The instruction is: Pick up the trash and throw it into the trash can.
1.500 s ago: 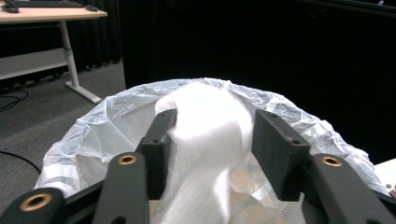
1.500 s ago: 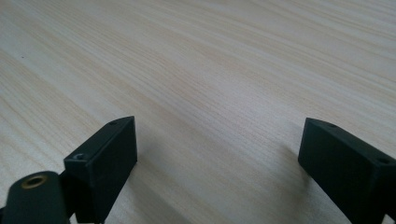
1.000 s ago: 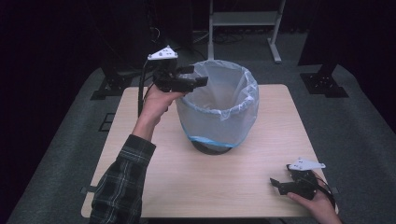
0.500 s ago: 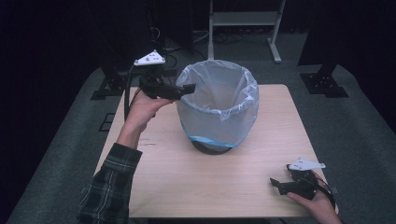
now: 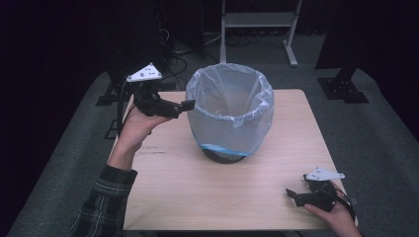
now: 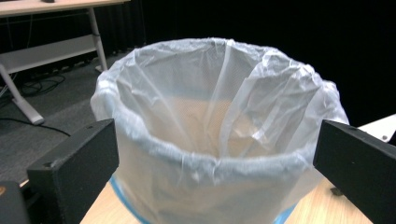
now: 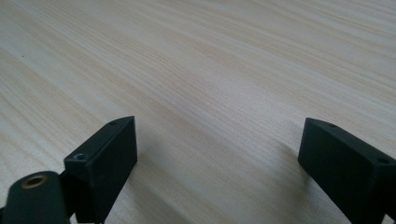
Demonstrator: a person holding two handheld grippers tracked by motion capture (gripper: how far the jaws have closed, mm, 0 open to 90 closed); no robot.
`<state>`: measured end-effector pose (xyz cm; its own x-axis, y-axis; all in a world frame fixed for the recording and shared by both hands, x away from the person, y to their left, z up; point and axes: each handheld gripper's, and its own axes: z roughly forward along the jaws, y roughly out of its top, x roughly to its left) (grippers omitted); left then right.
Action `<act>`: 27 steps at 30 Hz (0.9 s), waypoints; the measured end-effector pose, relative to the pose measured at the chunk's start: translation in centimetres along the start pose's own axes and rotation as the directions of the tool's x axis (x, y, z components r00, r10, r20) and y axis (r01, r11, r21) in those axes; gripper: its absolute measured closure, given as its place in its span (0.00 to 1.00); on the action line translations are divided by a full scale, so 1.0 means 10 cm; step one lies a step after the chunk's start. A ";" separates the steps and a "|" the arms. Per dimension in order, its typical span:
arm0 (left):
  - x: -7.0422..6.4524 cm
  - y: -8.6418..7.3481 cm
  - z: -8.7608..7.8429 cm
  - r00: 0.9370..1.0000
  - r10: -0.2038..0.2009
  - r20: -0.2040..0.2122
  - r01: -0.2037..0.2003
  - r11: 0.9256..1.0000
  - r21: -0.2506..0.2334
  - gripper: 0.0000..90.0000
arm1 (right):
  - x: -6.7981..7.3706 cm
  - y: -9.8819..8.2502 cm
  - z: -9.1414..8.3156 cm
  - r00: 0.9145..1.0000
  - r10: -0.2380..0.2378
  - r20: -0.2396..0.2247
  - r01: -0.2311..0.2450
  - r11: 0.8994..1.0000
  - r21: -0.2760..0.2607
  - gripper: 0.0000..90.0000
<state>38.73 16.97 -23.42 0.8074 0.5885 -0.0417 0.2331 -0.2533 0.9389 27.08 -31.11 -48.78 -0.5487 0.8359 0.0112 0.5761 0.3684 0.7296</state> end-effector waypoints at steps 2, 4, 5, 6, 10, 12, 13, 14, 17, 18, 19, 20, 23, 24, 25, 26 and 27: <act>0.00 -0.05 -0.03 1.000 -0.001 -0.005 0.001 1.000 0.005 0.00 | 0.00 0.00 0.00 1.000 0.000 0.000 0.000 1.000 0.000 0.11; -0.01 -0.11 -0.06 1.000 -0.001 -0.007 0.001 1.000 0.006 0.00 | 0.00 0.00 0.00 1.000 0.000 0.000 0.000 1.000 0.000 0.11; -0.01 -0.14 -0.08 1.000 -0.002 -0.009 0.002 1.000 0.007 0.00 | 0.00 0.00 0.00 1.000 0.000 0.000 0.000 1.000 0.000 0.11; -0.02 -0.17 -0.09 1.000 -0.002 -0.010 0.002 1.000 0.009 0.00 | 0.00 0.00 0.00 1.000 0.001 0.000 -0.001 1.000 0.000 0.11; -0.06 -0.31 -0.13 1.000 0.000 -0.010 0.000 1.000 0.009 0.00 | 0.00 0.00 0.00 1.000 0.000 0.000 0.000 1.000 0.000 0.11; -0.08 -0.38 -0.15 1.000 0.003 -0.014 -0.003 1.000 0.011 0.00 | 0.00 0.00 0.00 1.000 0.000 0.000 0.000 1.000 0.001 0.11; -0.09 -0.41 -0.16 1.000 0.006 -0.016 -0.006 1.000 0.009 0.00 | 0.00 0.00 0.00 1.000 0.000 0.000 0.000 1.000 0.000 0.11; -0.10 -0.43 -0.16 1.000 0.006 -0.016 -0.006 1.000 0.008 0.00 | 0.00 0.00 0.00 1.000 0.001 0.000 -0.001 1.000 0.000 0.11; -0.13 -0.55 -0.17 1.000 0.002 -0.010 -0.002 1.000 0.014 0.00 | 0.00 0.00 0.00 1.000 0.002 0.001 -0.002 1.000 -0.001 0.11; -0.13 -0.59 -0.17 1.000 0.000 -0.012 0.000 1.000 0.014 0.00 | 0.00 0.00 0.00 1.000 0.003 0.001 -0.003 1.000 0.000 0.11; -0.14 -0.62 -0.18 1.000 0.000 -0.010 0.000 1.000 0.015 0.00 | 0.00 0.00 0.00 1.000 0.003 0.001 -0.003 1.000 0.000 0.11; -0.14 -0.66 -0.18 1.000 0.001 -0.009 -0.001 1.000 0.018 0.00 | 0.00 0.00 0.00 1.000 0.002 0.001 -0.002 1.000 0.000 0.11; -0.16 -0.77 -0.19 1.000 -0.005 -0.015 0.005 1.000 0.024 0.00 | 0.00 0.00 0.00 1.000 0.001 0.000 -0.001 1.000 0.000 0.11; -0.16 -0.80 -0.19 1.000 -0.007 -0.018 0.007 1.000 0.025 0.00 | 0.00 -0.01 0.00 1.000 0.001 0.000 -0.001 1.000 -0.002 0.11; -0.17 -0.83 -0.20 1.000 -0.006 -0.020 0.007 1.000 0.028 0.00 | 0.00 -0.01 -0.01 1.000 0.000 0.000 0.000 1.000 0.000 0.11; -0.17 -0.87 -0.21 1.000 -0.008 -0.018 0.008 0.999 0.034 0.00 | 0.00 -0.01 -0.01 1.000 0.000 0.000 0.000 1.000 -0.001 0.11; -0.18 -0.90 -0.22 1.000 -0.010 -0.019 0.011 0.999 0.035 0.00 | 0.00 -0.01 -0.01 1.000 0.000 0.000 0.000 1.000 0.000 0.11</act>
<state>34.02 19.91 -31.06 0.7946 0.6055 -0.0451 0.2609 -0.2734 0.9258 27.00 -31.14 -48.78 -0.5487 0.8359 0.0116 0.5760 0.3680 0.7299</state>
